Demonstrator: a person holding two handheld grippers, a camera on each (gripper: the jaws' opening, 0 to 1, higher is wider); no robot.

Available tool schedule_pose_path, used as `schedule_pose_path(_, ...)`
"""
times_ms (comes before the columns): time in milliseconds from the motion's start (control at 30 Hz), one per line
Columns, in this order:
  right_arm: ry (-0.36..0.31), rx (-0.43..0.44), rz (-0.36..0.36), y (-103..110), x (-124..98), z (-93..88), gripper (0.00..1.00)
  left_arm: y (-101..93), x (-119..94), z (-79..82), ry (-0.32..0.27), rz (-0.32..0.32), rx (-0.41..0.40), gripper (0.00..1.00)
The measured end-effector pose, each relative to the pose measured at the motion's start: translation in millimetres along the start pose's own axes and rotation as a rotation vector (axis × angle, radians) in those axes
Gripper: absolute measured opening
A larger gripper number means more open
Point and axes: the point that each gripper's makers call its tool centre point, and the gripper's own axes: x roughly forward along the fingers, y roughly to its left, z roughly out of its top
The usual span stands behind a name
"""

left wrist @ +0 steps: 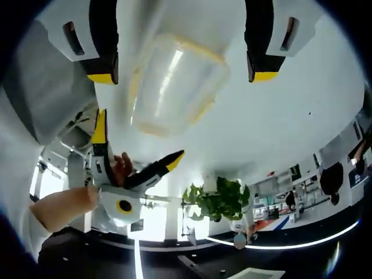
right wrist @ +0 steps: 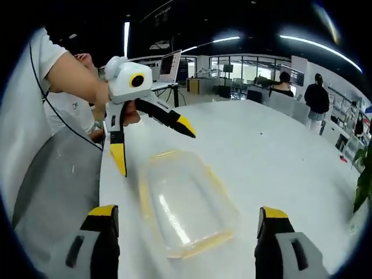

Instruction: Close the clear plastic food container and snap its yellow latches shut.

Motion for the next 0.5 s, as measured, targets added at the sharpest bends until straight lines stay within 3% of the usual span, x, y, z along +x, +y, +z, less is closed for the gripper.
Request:
schedule_pose_path(67, 0.027, -0.055, -0.012, -2, 2, -6.8, 0.91, -1.9, 1, -4.6, 0.003, -0.007, 0.010, 0.87)
schedule_pose_path(267, 0.039, -0.030, -0.021, -3, 6, -12.9, 0.81, -4.5, 6, -15.8, 0.039, -0.010, 0.035, 0.87)
schedule_pose_path(500, 0.034, -0.007, -0.005, -4, 9, -13.3, 0.80, -1.1, 7, -17.8, 0.042, 0.001, 0.059, 0.81)
